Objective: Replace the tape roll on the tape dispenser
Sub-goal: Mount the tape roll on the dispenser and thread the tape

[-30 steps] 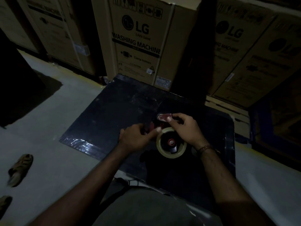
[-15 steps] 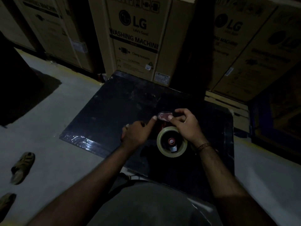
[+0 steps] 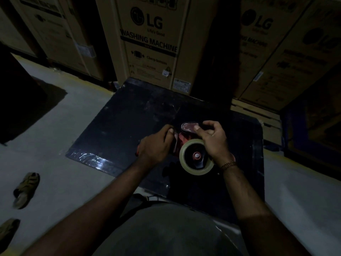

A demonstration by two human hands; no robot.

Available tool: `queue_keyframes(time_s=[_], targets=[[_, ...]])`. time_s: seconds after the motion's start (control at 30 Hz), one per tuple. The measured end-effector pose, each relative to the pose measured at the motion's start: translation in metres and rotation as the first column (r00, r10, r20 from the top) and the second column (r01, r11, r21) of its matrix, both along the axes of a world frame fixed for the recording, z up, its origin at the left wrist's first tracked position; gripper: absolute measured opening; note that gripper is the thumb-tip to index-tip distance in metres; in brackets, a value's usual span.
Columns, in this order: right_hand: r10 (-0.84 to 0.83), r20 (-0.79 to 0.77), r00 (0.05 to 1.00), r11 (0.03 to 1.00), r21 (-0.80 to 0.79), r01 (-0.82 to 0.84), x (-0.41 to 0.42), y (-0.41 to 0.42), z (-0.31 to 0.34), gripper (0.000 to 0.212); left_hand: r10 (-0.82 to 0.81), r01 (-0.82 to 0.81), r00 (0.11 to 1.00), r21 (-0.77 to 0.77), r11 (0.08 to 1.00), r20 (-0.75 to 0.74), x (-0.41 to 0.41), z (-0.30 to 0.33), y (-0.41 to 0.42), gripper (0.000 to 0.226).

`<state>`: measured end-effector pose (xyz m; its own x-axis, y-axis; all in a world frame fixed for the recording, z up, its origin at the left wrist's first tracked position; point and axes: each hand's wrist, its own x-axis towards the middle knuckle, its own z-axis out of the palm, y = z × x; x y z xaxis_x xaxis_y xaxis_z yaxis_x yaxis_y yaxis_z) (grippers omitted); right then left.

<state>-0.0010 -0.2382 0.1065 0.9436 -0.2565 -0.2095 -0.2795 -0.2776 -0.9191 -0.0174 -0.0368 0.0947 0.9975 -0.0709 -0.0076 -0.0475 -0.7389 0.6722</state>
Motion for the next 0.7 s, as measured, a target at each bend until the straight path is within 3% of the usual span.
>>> queue_keyframes(time_s=[0.13, 0.33, 0.57, 0.7], targets=[[-0.012, 0.007, 1.000, 1.000, -0.007, 0.013, 0.003, -0.004, 0.003, 0.051, -0.067, 0.066, 0.998, -0.040, 0.997, -0.023, 0.002, -0.005, 0.005, 0.035], [-0.025, -0.011, 1.000, 1.000, 0.012, 0.025, 0.002, -0.012, 0.008, 0.048, -0.230, 0.230, 0.973, -0.003, 0.973, -0.015, -0.002, 0.004, 0.012, 0.091], [0.038, -0.078, 0.996, 0.999, 0.019, -0.036, 0.008, -0.022, 0.015, 0.047, -0.323, 0.324, 0.942, -0.011, 0.946, -0.092, 0.006, -0.001, 0.016, 0.101], [0.048, -0.017, 0.999, 0.977, -0.207, -0.051, 0.008, -0.021, 0.027, 0.045, -0.300, 0.296, 0.949, -0.056, 0.954, -0.096, 0.012, -0.003, 0.014, 0.096]])
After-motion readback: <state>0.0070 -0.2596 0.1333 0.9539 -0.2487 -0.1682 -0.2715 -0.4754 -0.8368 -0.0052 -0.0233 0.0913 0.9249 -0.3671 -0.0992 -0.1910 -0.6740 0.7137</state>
